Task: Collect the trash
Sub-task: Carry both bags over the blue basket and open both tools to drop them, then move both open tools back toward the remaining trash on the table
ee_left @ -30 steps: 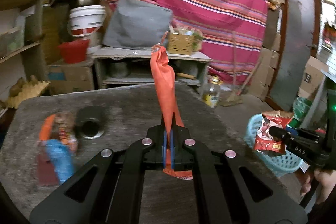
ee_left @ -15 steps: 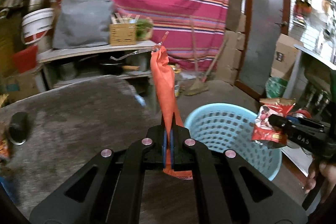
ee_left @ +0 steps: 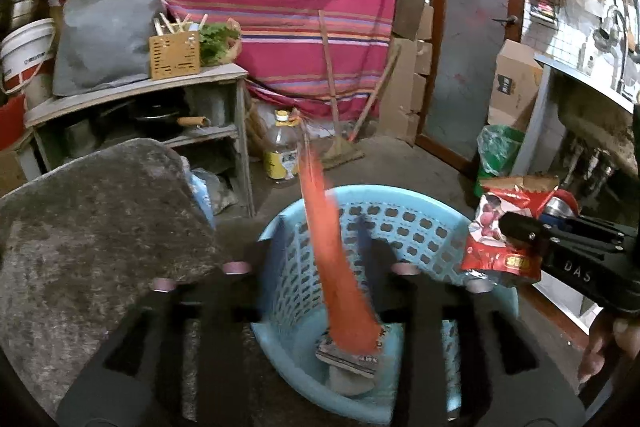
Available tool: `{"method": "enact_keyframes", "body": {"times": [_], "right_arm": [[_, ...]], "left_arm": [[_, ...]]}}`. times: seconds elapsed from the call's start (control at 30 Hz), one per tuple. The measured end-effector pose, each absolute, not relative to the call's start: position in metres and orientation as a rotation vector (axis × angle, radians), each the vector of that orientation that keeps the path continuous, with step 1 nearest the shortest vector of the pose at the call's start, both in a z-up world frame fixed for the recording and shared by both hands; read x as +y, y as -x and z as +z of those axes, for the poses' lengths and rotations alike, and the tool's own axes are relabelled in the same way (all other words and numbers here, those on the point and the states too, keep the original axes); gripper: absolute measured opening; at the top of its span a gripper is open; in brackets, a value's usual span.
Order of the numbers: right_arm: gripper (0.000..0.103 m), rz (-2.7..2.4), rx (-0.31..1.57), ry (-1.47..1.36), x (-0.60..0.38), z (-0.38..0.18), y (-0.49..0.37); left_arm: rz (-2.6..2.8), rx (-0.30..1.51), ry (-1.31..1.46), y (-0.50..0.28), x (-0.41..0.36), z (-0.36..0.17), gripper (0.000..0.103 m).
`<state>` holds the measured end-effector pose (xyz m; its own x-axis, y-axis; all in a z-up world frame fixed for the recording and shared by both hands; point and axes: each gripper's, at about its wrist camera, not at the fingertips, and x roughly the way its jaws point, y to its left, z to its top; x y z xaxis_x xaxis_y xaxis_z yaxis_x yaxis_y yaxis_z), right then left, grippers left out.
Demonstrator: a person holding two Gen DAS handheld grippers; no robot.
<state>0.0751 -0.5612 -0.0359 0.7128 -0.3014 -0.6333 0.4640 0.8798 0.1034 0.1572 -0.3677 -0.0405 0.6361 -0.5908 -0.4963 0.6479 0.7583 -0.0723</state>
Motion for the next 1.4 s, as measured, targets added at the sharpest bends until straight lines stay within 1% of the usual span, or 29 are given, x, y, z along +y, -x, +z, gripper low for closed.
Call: {"method": "enact_keyframes", "body": {"times": [0.03, 0.13, 0.2, 0.27, 0.37, 0.47, 0.63, 0.67, 0.73, 0.77, 0.8, 0.9, 0.93, 1.0, 1.07, 1.17, 1.4], "right_arm": [[0.021, -0.427, 0.652, -0.266, -0.56, -0.037, -0.076], [0.021, -0.42, 0.657, -0.262, -0.556, -0.037, -0.078], [0.021, -0.414, 0.657, -0.258, -0.553, -0.037, -0.079], [0.021, -0.408, 0.658, -0.256, -0.548, -0.038, -0.082], [0.022, -0.393, 0.659, -0.258, -0.541, -0.039, -0.087], [0.023, -0.385, 0.659, -0.255, -0.534, -0.04, -0.094], [0.025, -0.373, 0.659, -0.246, -0.52, -0.045, -0.113], [0.027, -0.374, 0.662, -0.235, -0.516, -0.046, -0.116], [0.04, -0.39, 0.677, -0.201, -0.508, -0.051, -0.124], [0.056, -0.393, 0.687, -0.189, -0.504, -0.054, -0.128], [0.07, -0.396, 0.702, -0.179, -0.499, -0.058, -0.133], [0.073, -0.386, 0.745, -0.177, -0.491, -0.066, -0.143], [0.076, -0.385, 0.763, -0.174, -0.486, -0.068, -0.147], [0.085, -0.394, 0.758, -0.161, -0.478, -0.065, -0.15], [0.087, -0.398, 0.738, -0.15, -0.467, -0.058, -0.15], [0.096, -0.391, 0.689, -0.153, -0.449, -0.042, -0.146], [0.096, -0.277, 0.621, -0.133, -0.387, -0.012, -0.143]], "left_arm": [[-0.703, 0.52, -0.108, -0.157, -0.363, -0.039, 0.056], [-0.692, 0.518, -0.085, -0.158, -0.353, -0.034, 0.062], [-0.656, 0.506, -0.075, -0.157, -0.342, -0.03, 0.078], [-0.62, 0.486, -0.069, -0.155, -0.332, -0.027, 0.087], [-0.585, 0.478, -0.043, -0.156, -0.314, -0.021, 0.095], [-0.548, 0.469, -0.036, -0.158, -0.296, -0.016, 0.098], [-0.479, 0.467, -0.031, -0.159, -0.263, -0.011, 0.098], [-0.469, 0.47, -0.028, -0.16, -0.257, -0.01, 0.098], [-0.441, 0.471, -0.026, -0.161, -0.24, -0.007, 0.098], [-0.431, 0.47, -0.026, -0.161, -0.234, -0.006, 0.098], [-0.42, 0.466, -0.027, -0.161, -0.227, -0.003, 0.098], [-0.374, 0.447, -0.025, -0.16, -0.196, 0.005, 0.098], [-0.364, 0.444, -0.026, -0.16, -0.188, 0.008, 0.098], [-0.342, 0.437, -0.024, -0.16, -0.17, 0.012, 0.098], [-0.317, 0.43, -0.023, -0.16, -0.152, 0.017, 0.098], [-0.28, 0.42, -0.018, -0.158, -0.127, 0.022, 0.098], [-0.193, 0.408, 0.009, -0.157, -0.07, 0.029, 0.098]]}}
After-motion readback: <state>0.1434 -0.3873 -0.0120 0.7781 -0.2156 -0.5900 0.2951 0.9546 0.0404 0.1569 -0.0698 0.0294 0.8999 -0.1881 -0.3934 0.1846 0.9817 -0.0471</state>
